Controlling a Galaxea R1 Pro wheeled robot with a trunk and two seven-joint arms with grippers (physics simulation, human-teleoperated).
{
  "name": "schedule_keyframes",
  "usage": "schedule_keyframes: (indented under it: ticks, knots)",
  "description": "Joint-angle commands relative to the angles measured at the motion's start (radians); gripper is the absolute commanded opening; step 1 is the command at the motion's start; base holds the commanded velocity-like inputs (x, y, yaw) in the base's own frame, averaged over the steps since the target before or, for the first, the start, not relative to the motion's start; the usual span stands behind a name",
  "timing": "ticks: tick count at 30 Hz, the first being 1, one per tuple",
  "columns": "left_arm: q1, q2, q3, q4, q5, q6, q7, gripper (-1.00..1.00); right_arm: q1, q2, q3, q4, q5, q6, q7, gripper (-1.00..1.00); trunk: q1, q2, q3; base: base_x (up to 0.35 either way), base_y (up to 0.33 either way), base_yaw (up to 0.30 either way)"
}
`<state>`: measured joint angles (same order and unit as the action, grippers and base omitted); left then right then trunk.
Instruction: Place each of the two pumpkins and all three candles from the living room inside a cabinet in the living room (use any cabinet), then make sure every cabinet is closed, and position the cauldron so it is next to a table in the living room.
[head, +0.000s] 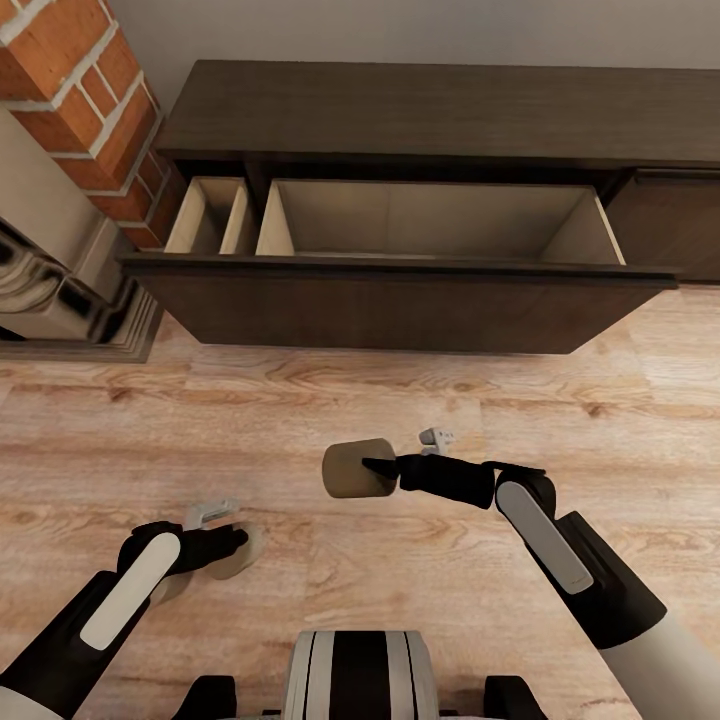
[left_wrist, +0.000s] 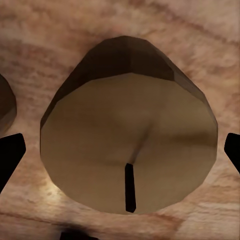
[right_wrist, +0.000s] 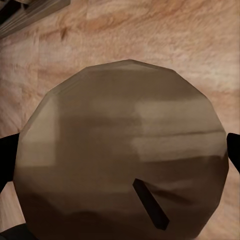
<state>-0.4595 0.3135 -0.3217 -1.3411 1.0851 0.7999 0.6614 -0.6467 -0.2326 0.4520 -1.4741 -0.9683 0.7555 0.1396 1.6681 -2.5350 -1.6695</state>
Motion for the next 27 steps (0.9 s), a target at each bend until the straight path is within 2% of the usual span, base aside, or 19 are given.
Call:
schedule_keyframes:
  ticks: [1, 13, 16, 25, 26, 27]
  knots:
    - [-0.001, 0.001, -0.002, -0.001, 0.010, -0.001, 0.010, 1.00, -0.001, -0.001, 0.001, 0.000, 0.001, 0.002, 0.003, -1.00, 0.000, 0.000, -0.004, 0.000, 0.000, 0.000]
    - [-0.001, 0.001, -0.003, -0.001, 0.012, -0.001, 0.010, 1.00, -0.001, 0.001, 0.001, 0.013, 0.002, 0.002, 0.002, -1.00, 0.001, -0.001, -0.008, 0.000, 0.000, 0.000]
    - [0.000, 0.001, -0.003, -0.001, 0.012, -0.001, 0.010, 1.00, -0.001, 0.001, 0.001, 0.014, 0.002, 0.002, 0.001, -1.00, 0.002, -0.001, -0.020, 0.000, 0.000, 0.000]
    - [-0.001, 0.001, -0.003, -0.001, 0.012, -0.001, 0.010, 1.00, -0.001, 0.001, 0.002, 0.015, 0.003, 0.002, 0.000, -1.00, 0.002, -0.001, -0.020, 0.000, 0.000, 0.000]
    - [0.000, 0.001, -0.003, -0.001, 0.012, -0.001, 0.010, -1.00, -0.001, 0.001, 0.002, 0.015, 0.003, 0.002, 0.000, -1.00, 0.002, -0.001, -0.020, 0.000, 0.000, 0.000]
    - [-0.001, 0.001, -0.003, -0.001, 0.012, -0.001, 0.010, -1.00, -0.001, 0.001, 0.002, 0.015, 0.003, 0.002, 0.000, -1.00, 0.002, -0.001, -0.020, 0.000, 0.000, 0.000]
